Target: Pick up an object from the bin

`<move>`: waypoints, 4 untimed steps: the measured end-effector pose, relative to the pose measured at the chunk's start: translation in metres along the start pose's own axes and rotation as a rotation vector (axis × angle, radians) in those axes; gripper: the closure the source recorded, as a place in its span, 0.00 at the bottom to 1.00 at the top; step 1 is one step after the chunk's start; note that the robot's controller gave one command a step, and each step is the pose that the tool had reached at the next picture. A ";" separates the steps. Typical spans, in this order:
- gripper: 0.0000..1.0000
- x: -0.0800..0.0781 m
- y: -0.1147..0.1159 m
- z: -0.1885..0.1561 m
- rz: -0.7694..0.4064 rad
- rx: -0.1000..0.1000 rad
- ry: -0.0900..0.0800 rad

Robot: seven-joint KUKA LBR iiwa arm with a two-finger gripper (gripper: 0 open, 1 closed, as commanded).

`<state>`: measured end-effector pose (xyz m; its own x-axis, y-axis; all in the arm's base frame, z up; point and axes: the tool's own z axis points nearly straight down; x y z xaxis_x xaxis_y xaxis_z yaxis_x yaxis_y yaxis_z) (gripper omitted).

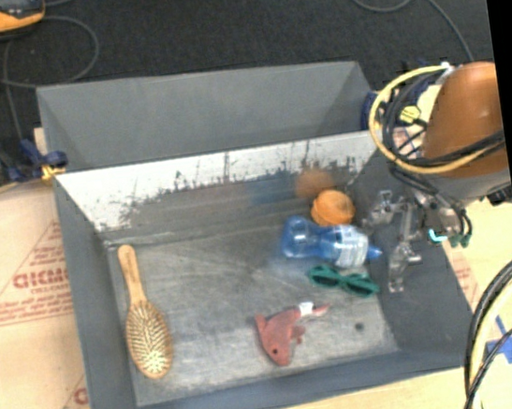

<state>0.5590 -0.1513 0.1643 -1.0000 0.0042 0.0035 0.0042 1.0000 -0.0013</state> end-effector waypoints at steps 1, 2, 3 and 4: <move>0.00 -0.002 0.000 -0.005 -0.004 0.002 -0.008; 0.00 -0.011 0.001 0.038 -0.031 0.006 -0.024; 0.00 -0.007 0.002 0.051 -0.045 0.001 -0.005; 0.00 -0.016 0.002 0.053 -0.213 0.004 -0.014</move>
Offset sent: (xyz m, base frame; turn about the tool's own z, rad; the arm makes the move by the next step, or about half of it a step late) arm 0.0106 0.0055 -0.0943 -0.0656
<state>0.5752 -0.1490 0.1117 -0.9783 -0.2071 -0.0094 -0.2071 0.9783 -0.0062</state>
